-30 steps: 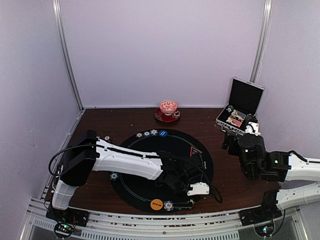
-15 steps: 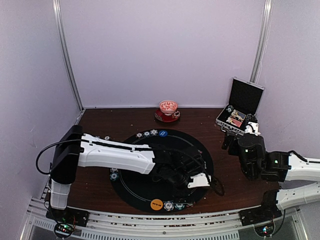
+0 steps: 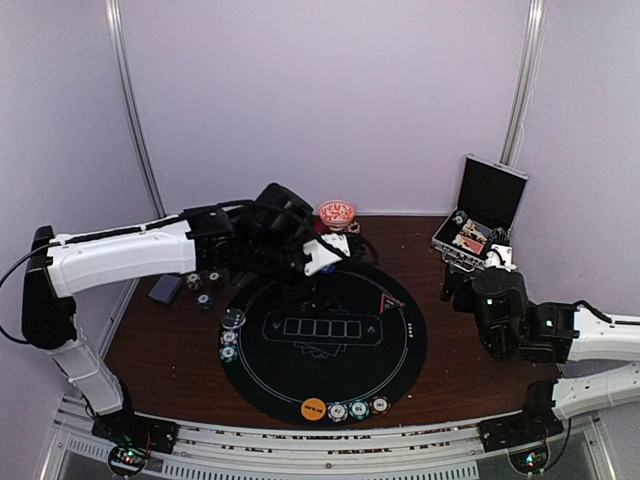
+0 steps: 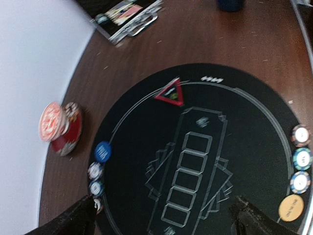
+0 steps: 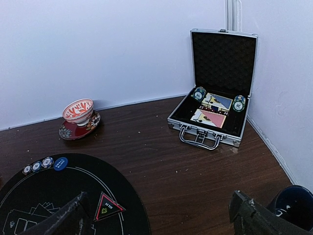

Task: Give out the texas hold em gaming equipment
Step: Pick up the pile of poker chips from the pile of poker chips.

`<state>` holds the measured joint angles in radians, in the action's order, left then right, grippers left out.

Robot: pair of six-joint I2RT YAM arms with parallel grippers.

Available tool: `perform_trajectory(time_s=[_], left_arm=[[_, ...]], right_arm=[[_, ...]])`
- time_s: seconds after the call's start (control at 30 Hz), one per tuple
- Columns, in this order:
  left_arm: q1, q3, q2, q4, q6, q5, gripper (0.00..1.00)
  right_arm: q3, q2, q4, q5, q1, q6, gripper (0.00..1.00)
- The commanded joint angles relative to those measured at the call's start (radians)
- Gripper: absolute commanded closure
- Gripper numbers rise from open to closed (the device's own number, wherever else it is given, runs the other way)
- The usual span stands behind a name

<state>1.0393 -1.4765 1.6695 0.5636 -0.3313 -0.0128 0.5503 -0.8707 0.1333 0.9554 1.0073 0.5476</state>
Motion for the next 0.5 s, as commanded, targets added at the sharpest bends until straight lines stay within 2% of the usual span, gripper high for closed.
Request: perform_trajectory(time_s=[0.0,0.13,0.3,0.47], left_arm=[[-0.155,0.087,-0.115,-0.036,-0.011,-0.035,0.02],[-0.288,0.142,-0.18,-0.027,0.022,-0.072,0.02],[-0.515,0.215,-0.185,-0.025,0.035,-0.001,0.02],[-0.738,0.251,-0.102,-0.057,0.027,0.118,0.02]], right_arm=[[-0.002,-0.024,-0.014,-0.021,-0.004,-0.014,0.0],[0.004,-0.041,-0.018,-0.031,-0.003,-0.017,0.0],[0.003,-0.048,-0.022,-0.042,-0.003,-0.019,0.0],[0.006,-0.054,-0.026,-0.055,-0.003,-0.024,0.0]])
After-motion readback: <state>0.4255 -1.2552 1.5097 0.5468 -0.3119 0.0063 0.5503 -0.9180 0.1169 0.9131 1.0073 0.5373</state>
